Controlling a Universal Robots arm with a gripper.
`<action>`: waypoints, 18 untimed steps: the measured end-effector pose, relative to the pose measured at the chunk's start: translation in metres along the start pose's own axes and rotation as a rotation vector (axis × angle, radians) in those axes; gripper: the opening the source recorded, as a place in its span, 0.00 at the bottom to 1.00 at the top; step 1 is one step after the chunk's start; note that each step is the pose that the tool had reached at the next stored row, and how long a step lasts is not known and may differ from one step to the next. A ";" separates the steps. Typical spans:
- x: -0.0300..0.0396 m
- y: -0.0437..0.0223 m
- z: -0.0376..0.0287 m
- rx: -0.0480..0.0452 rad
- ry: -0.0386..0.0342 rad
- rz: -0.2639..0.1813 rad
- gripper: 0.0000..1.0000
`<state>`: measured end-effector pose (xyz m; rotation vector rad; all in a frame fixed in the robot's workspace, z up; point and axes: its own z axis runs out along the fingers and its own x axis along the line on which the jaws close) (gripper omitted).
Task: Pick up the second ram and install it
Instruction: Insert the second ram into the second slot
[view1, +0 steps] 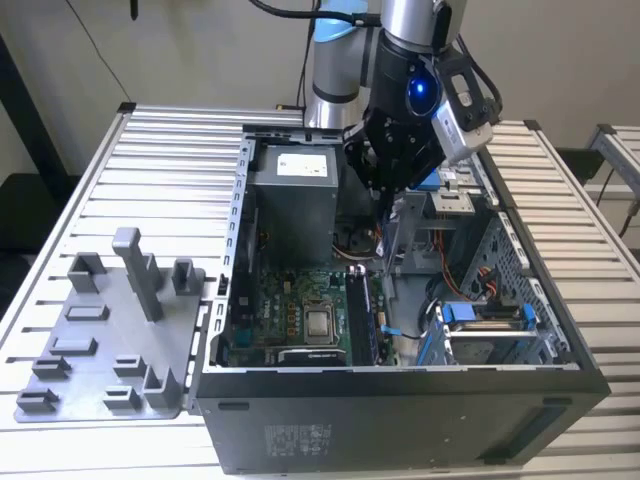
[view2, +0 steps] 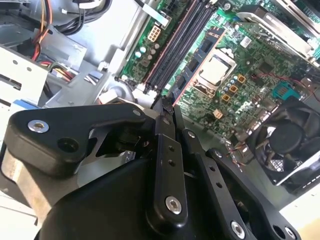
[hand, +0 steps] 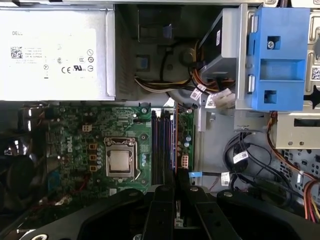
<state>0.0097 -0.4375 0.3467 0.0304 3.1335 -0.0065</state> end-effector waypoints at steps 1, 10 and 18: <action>0.0000 0.0000 0.0013 0.0000 0.0000 0.001 0.14; 0.0012 0.0000 0.0112 0.0001 0.0000 0.005 0.14; 0.0015 0.0000 0.0213 0.0001 0.0001 0.005 0.14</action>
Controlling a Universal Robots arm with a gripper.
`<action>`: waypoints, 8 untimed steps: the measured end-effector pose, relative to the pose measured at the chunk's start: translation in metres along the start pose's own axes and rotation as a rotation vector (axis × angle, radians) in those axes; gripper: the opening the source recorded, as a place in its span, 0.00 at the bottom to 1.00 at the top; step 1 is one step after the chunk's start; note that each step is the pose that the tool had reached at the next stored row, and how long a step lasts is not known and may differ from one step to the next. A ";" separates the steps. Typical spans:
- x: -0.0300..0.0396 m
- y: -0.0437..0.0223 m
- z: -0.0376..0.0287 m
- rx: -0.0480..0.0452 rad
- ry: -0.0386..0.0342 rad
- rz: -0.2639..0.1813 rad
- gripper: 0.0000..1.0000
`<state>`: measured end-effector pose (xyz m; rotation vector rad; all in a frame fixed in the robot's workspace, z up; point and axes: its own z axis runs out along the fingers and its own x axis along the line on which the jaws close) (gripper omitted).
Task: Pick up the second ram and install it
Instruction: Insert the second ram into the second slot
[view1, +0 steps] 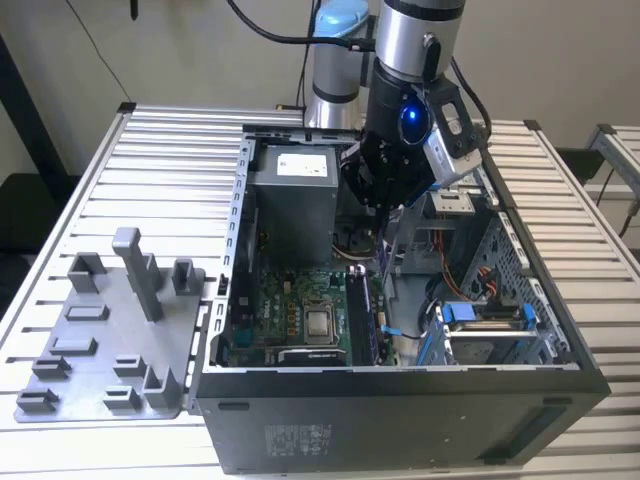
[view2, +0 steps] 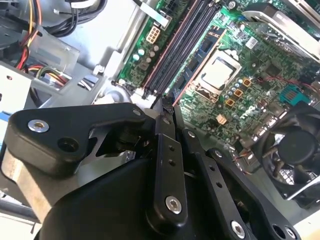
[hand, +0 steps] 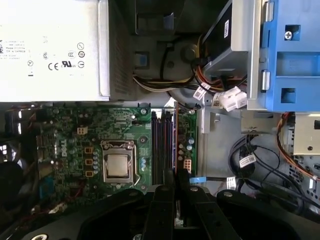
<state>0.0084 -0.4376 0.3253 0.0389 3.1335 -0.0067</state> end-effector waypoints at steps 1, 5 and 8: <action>0.0000 0.0000 0.0012 -0.0001 -0.0001 0.000 0.14; -0.0002 -0.0001 0.0070 0.0014 0.0011 0.000 0.14; -0.0002 0.0000 0.0124 0.0023 0.0010 0.000 0.14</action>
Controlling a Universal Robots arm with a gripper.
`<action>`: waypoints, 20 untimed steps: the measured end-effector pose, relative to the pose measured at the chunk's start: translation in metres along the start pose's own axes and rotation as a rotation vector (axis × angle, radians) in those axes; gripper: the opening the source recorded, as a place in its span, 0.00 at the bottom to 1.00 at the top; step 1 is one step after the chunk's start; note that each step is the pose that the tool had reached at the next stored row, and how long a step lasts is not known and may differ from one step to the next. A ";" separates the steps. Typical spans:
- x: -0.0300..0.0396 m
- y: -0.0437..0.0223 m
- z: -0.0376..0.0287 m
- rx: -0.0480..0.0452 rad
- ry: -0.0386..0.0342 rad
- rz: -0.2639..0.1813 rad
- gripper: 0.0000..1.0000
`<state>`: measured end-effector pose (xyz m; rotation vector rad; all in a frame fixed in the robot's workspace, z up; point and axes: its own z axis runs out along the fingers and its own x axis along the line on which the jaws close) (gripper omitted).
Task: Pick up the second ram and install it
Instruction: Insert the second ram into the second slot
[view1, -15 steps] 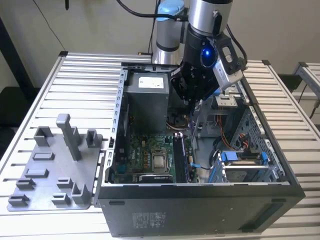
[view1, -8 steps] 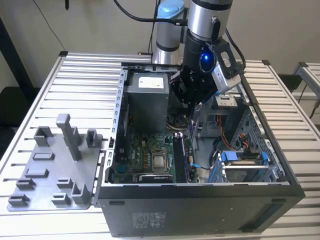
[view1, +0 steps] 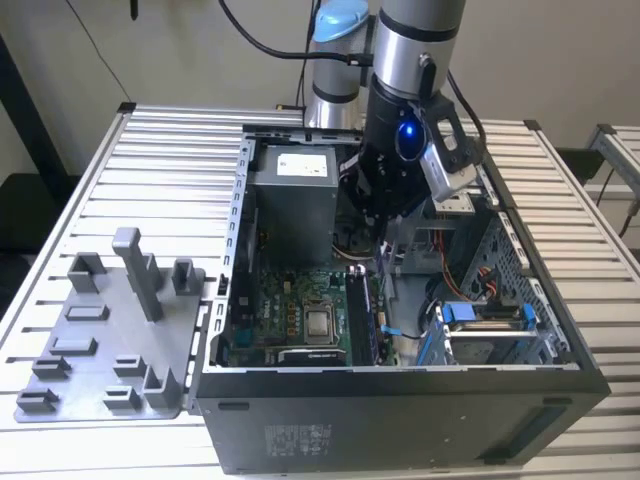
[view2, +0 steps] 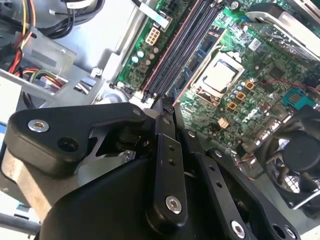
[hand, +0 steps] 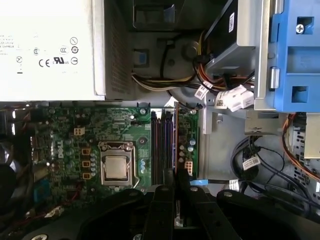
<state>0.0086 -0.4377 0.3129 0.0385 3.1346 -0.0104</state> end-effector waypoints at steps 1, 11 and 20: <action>0.0001 0.0000 0.0016 0.0000 -0.0001 0.000 0.14; 0.0050 0.0000 0.0157 0.0002 -0.0002 0.000 0.14; 0.0083 -0.0001 0.0250 0.0004 0.0109 0.000 0.14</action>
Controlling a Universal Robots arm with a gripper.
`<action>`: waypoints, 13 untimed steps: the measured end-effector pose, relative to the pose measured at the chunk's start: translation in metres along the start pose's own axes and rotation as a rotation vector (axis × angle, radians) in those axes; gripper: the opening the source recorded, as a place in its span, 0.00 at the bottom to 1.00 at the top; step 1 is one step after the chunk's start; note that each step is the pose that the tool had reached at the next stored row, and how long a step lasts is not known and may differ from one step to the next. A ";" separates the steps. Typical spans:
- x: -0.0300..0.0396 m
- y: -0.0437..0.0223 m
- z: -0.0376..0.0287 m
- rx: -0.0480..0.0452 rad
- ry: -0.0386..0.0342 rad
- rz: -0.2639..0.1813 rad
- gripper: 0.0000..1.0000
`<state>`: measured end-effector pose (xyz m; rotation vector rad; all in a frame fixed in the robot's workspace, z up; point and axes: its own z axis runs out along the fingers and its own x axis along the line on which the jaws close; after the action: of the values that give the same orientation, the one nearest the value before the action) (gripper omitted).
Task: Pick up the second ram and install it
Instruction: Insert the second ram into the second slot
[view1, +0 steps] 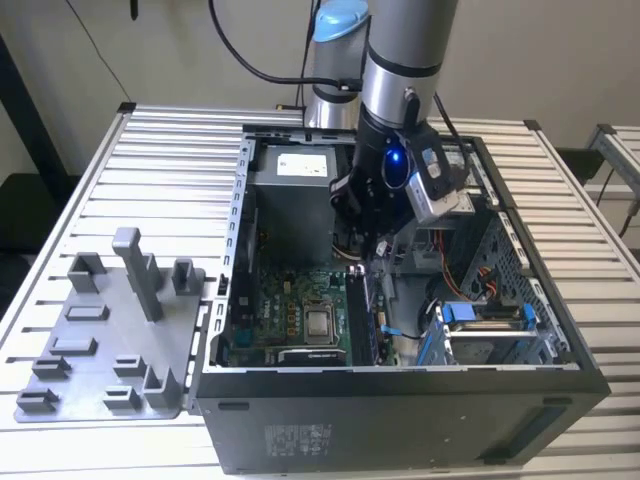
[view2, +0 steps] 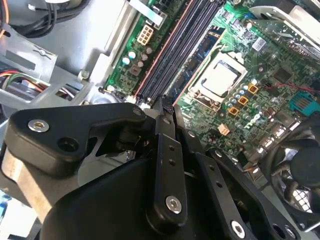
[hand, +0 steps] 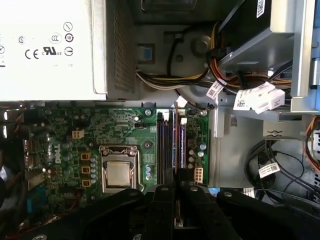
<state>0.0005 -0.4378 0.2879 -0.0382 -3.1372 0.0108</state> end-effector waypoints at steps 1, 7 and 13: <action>0.0003 0.0000 0.0010 0.0001 0.0023 0.000 0.14; 0.0018 0.0000 0.0071 0.0005 0.0186 0.000 0.14; 0.0057 -0.0009 0.0171 0.0006 0.0224 0.000 0.14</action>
<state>-0.0052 -0.4386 0.2708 -0.0376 -3.1149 0.0113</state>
